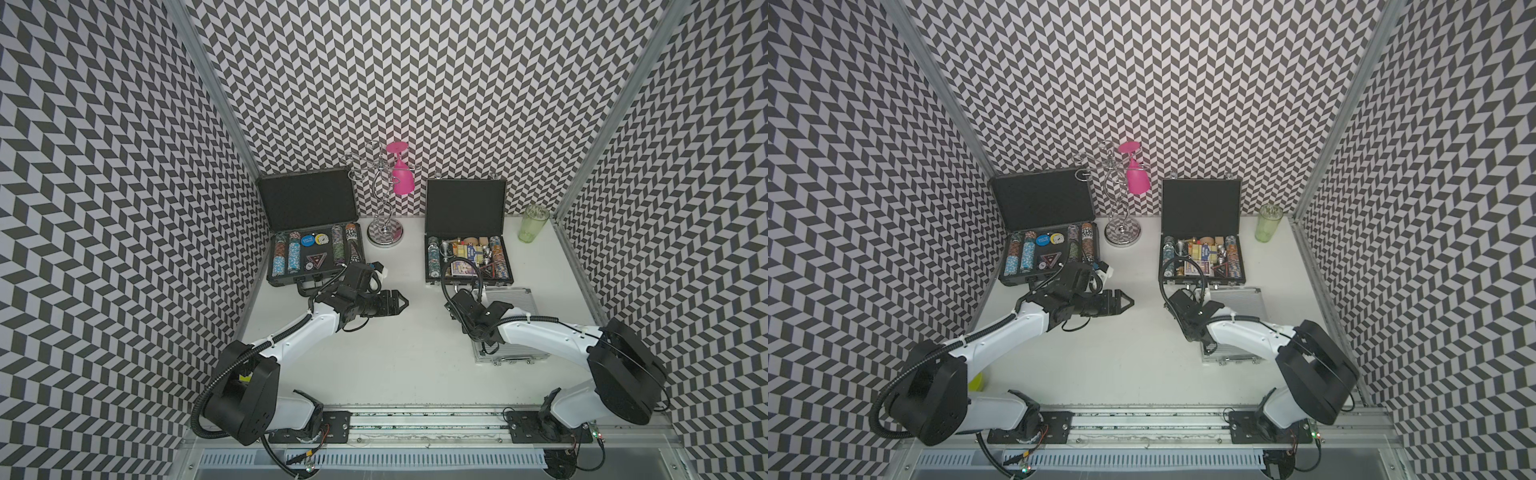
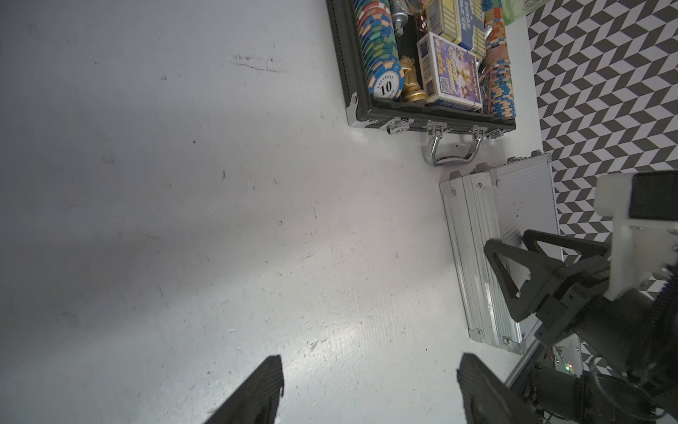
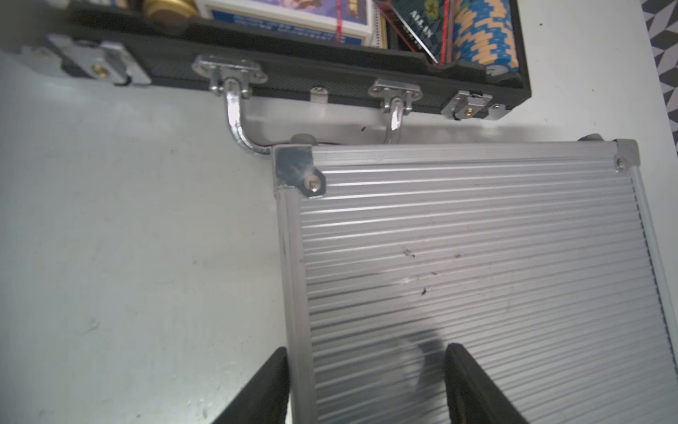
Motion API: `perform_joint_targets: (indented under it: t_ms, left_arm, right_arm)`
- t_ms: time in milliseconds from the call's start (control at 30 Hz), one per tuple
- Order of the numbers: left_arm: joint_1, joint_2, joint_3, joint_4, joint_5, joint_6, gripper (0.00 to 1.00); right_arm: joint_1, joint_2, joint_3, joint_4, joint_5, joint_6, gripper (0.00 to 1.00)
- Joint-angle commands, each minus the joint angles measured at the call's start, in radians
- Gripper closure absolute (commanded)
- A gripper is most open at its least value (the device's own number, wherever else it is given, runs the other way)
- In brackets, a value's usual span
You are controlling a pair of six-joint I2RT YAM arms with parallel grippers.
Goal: Close the poker set cases
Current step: Move the poker set case to the center of the board.
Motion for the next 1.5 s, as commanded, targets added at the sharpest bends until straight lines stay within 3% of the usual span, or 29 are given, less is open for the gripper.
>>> perform_joint_targets:
  t_ms: [0,267,467,667,833,967,1100,1267,1467]
  left_arm:
    - [0.005,-0.036,0.006,-0.03,-0.006,0.023,0.22]
    - [0.004,-0.03,0.03,-0.037,0.009,0.031,0.23]
    - [0.004,-0.027,0.032,-0.026,0.012,0.028,0.23]
    - [0.005,-0.029,0.02,-0.003,0.021,0.011,0.23]
    - [0.006,-0.035,0.013,-0.007,0.016,0.011,0.23]
    - [0.008,-0.031,0.006,0.003,0.014,0.008,0.23]
    - [0.008,-0.03,0.021,-0.004,0.013,0.006,0.23]
    - [0.014,-0.047,0.028,-0.02,-0.005,0.017,0.23]
    - [0.023,-0.054,0.013,-0.023,-0.003,0.023,0.23]
  right_arm:
    - [-0.074,0.001,-0.114,-0.099,-0.051,0.122,0.34]
    - [-0.204,-0.133,-0.142,-0.047,-0.09,0.086,0.31]
    - [-0.223,-0.187,-0.03,-0.112,-0.138,0.035,0.28]
    - [-0.136,-0.102,0.091,-0.162,-0.145,0.001,0.27]
    - [0.038,-0.041,0.111,-0.256,-0.142,0.113,0.28]
    - [0.121,-0.057,0.079,-0.215,-0.237,0.14,0.34]
    - [0.117,-0.077,0.0,-0.101,-0.324,0.131,0.43]
    - [0.079,-0.062,-0.06,-0.085,-0.324,0.146,0.38]
    - [-0.086,-0.144,-0.141,-0.03,-0.338,0.143,0.37]
